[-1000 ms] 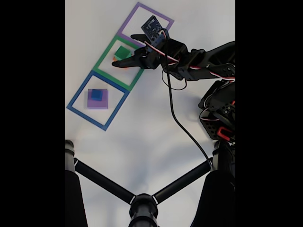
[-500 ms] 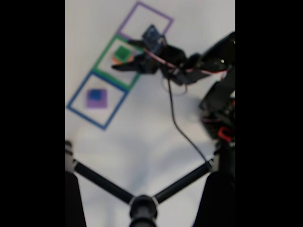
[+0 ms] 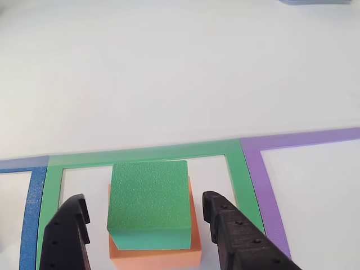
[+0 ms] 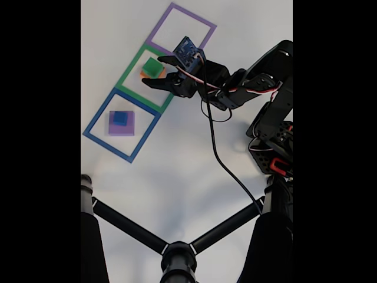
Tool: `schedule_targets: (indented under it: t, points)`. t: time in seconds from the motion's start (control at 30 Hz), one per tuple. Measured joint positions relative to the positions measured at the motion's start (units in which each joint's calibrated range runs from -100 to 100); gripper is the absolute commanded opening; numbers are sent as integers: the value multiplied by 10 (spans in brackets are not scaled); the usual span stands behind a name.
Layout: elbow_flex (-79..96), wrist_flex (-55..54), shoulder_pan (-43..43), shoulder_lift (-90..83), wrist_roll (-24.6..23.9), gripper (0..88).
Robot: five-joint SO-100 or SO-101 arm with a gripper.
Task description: Tower of hanoi
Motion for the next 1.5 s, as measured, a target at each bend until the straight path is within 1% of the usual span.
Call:
schedule_targets:
  t: [0.1, 0.47, 0.5, 0.77, 0.93, 1.0, 1.07, 1.2, 1.27, 1.37, 1.5]
  points:
    - [0, -2, -4, 1, -4, 169]
    - [0, -3, -5, 5, 2, 94]
    - [0, -3, -5, 5, 8, 90]
    - [0, -2, -5, 3, 6, 82]
    - [0, 55, -5, -39, 8, 86]
    - [0, 101, -5, -82, 8, 86]
    - [-10, 169, -5, -134, 8, 86]
    - [-62, 351, -6, -243, 8, 86]
    - [-115, 468, -6, -296, 8, 86]
    - [-227, 684, 16, -353, 8, 86]
    - [-392, 957, 52, -371, 8, 86]
